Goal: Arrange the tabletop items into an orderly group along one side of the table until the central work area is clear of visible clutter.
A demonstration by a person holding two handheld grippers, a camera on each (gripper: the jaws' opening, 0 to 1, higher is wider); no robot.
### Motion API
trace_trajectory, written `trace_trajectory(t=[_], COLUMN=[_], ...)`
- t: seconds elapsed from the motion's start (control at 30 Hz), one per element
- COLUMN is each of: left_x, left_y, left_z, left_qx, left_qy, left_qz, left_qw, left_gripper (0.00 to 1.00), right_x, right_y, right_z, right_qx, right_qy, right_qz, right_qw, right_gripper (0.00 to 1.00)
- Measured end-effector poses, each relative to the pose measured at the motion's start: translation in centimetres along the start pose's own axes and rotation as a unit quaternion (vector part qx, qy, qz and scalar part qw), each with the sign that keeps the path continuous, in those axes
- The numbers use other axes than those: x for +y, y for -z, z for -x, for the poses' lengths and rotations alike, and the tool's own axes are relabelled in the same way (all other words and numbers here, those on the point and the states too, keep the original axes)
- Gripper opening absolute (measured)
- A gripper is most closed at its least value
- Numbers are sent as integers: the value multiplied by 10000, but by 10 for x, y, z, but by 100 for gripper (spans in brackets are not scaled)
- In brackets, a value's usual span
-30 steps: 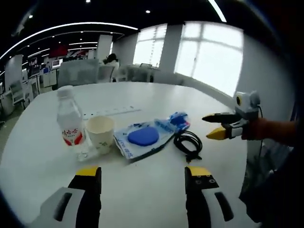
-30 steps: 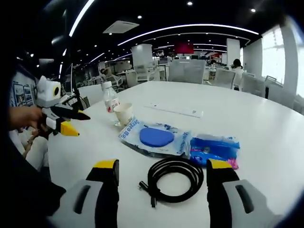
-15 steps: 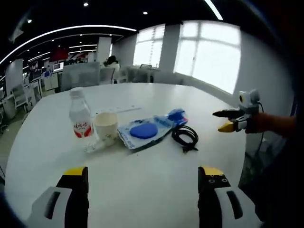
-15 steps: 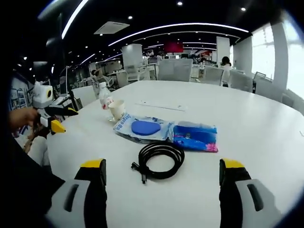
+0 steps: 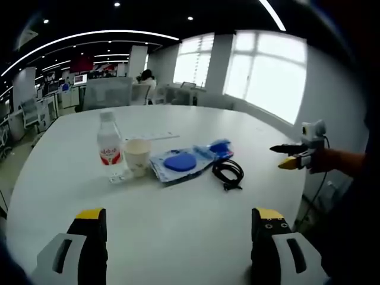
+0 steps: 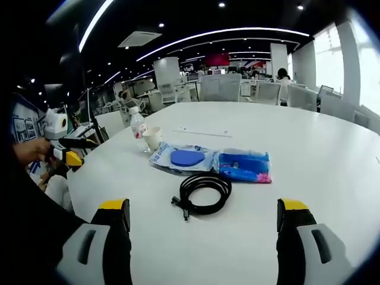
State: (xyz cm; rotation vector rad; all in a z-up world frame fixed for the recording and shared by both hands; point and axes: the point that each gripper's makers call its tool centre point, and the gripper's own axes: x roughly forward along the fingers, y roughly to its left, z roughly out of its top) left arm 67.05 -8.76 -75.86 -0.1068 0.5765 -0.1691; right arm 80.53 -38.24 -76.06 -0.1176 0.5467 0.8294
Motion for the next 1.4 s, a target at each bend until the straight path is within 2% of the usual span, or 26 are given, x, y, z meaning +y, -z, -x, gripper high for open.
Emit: trace_trajectory(t=[0.13, 0.27, 0.8, 1.07, 1.4], left_x=[-5, -7, -4, -9, -12], left_y=[-1, -4, -8, -20, -23], left_z=[4, 7, 12, 17, 17], left_qx=[-9, -26, -64, -214, -195], left_qy=[5, 4, -69, 6, 59], left_qz=[-17, -49, -107, -47, -219], left_qw=[10000, 10000, 9999, 9998, 9996], left_gripper=[100, 100, 100, 100, 100], right_x=[1, -2, -3, -4, -6], right_y=[-2, -8, -11, -17, -14], right_z=[2, 5, 10, 15, 16], right_qx=[28, -106, -28, -79, -21], right_qy=[12, 26, -7, 1, 20], right_qz=[-4, -66, 85, 134, 172], right_qw=[10000, 9999, 10000, 9999, 9998], right_gripper=[100, 100, 100, 100, 98])
